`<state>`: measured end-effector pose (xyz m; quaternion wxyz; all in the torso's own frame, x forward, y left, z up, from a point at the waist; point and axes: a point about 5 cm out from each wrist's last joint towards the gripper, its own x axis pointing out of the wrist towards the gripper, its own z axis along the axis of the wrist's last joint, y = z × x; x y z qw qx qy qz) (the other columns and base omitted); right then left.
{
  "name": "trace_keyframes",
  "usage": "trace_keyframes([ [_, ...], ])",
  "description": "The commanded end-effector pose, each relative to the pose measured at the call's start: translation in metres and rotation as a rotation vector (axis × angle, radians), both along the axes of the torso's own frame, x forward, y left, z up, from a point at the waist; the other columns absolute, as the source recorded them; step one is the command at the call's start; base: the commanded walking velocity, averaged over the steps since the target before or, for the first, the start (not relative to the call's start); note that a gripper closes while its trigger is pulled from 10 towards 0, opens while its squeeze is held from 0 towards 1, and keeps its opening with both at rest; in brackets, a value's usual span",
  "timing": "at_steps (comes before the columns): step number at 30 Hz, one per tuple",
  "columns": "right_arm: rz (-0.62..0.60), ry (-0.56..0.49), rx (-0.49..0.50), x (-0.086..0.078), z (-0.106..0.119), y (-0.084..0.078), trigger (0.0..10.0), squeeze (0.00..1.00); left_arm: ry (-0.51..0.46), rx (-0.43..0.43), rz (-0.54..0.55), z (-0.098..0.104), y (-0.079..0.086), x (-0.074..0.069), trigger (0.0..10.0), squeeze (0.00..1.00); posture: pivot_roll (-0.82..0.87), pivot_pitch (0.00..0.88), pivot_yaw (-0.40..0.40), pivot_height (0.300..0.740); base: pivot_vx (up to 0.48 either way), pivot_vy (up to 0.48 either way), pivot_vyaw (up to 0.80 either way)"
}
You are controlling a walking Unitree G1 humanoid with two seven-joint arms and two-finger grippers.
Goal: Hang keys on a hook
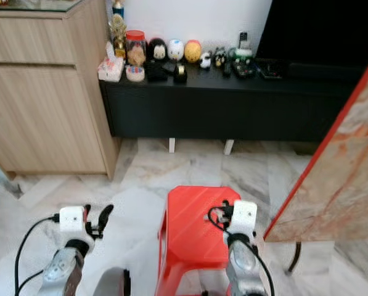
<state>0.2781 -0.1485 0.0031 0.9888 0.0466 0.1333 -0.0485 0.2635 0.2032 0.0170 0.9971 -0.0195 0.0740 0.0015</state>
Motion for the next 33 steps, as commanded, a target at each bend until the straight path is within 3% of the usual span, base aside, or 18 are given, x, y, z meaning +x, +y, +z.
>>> trace_keyframes([
  [1, -0.020, 0.015, -0.007, -0.001, -0.002, -0.007, 10.0, 0.00, -0.016, -0.008, -0.014, 0.004, -0.005, 0.005, 10.0, 0.00, 0.08, 0.011, -0.096, 0.621, 0.371, 0.000, 0.00],
  [8, -0.038, 0.041, 0.004, -0.004, -0.006, -0.008, 10.0, 0.00, -0.012, -0.002, -0.013, 0.004, -0.005, 0.005, 10.0, 0.00, 0.07, 0.012, -0.094, 0.621, 0.236, 0.000, 0.00],
  [14, -0.108, 0.183, 0.022, -0.010, -0.021, -0.016, 10.0, 0.00, -0.011, 0.000, -0.016, 0.004, -0.005, 0.005, 10.0, 0.00, 0.08, 0.013, -0.093, 0.621, 0.000, 0.000, 0.00],
  [18, -0.135, 0.269, 0.097, -0.012, -0.029, -0.016, 10.0, 0.00, -0.008, 0.005, -0.021, 0.003, -0.005, 0.004, 10.0, 0.00, 0.08, 0.024, -0.086, 0.621, 0.000, 0.000, 0.00],
  [24, -0.155, 0.282, 0.128, -0.004, -0.025, -0.018, 10.0, 0.00, -0.009, 0.007, -0.031, 0.003, -0.008, 0.004, 10.0, 0.00, 0.08, 0.034, -0.085, 0.621, 0.000, 0.000, 0.00],
  [29, -0.078, 0.232, 0.078, 0.011, -0.011, -0.011, 10.0, 0.00, -0.004, 0.007, -0.034, 0.002, -0.010, 0.004, 10.0, 0.00, 0.09, 0.047, -0.084, 0.621, 0.000, 0.000, 0.00],
  [33, -0.056, 0.184, 0.102, 0.019, -0.003, -0.006, 10.0, 0.00, -0.008, 0.007, -0.034, 0.003, -0.010, 0.005, 10.0, 0.00, 0.09, 0.061, -0.082, 0.596, 0.000, 0.000, 0.00],
])
